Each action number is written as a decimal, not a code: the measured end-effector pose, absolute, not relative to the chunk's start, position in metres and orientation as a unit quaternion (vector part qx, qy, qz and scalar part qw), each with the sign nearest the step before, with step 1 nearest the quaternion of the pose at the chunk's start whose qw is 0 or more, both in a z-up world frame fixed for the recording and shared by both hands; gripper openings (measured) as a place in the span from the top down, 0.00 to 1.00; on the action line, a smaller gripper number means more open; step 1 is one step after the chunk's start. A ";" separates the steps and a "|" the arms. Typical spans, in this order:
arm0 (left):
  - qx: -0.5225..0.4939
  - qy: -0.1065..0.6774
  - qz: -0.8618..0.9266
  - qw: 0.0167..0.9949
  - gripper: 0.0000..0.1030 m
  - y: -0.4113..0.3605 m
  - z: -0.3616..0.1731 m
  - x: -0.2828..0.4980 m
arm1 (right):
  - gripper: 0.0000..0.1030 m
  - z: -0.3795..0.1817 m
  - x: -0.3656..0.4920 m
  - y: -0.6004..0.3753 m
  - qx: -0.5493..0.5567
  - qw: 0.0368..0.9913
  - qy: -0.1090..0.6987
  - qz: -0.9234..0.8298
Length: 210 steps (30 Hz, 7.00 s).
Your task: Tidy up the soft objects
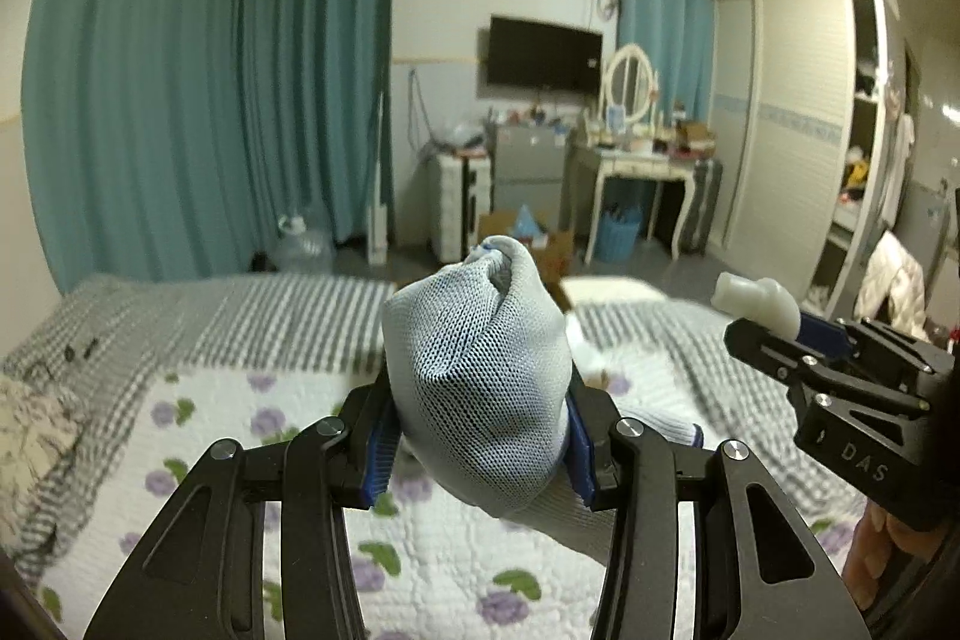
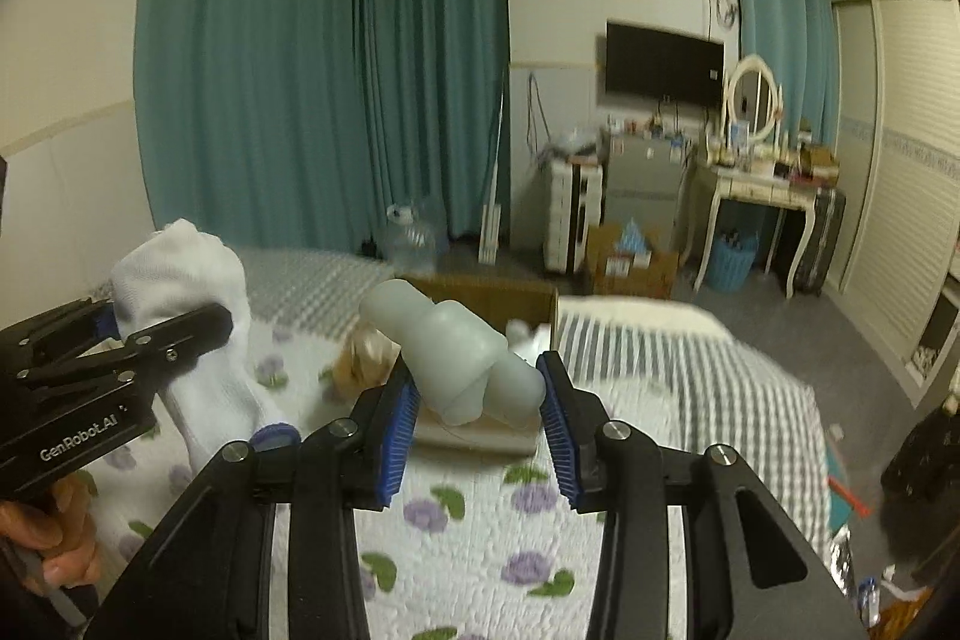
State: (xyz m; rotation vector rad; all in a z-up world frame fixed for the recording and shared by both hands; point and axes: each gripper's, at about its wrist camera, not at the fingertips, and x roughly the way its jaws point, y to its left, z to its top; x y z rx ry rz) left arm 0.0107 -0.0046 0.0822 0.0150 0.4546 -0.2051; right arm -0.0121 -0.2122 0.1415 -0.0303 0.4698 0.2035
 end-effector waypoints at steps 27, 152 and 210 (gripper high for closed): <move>-0.024 0.164 -0.081 0.983 0.56 -0.002 0.106 0.164 | 0.61 0.180 0.122 -0.198 -0.025 0.985 0.139 0.096; 0.004 0.207 -0.047 0.977 0.00 0.018 0.035 0.067 | 0.00 0.082 0.048 -0.182 -0.018 0.968 0.247 0.037; 0.039 0.199 -0.027 0.979 0.00 0.015 0.034 0.062 | 0.00 0.078 0.053 -0.172 -0.024 0.967 0.254 0.029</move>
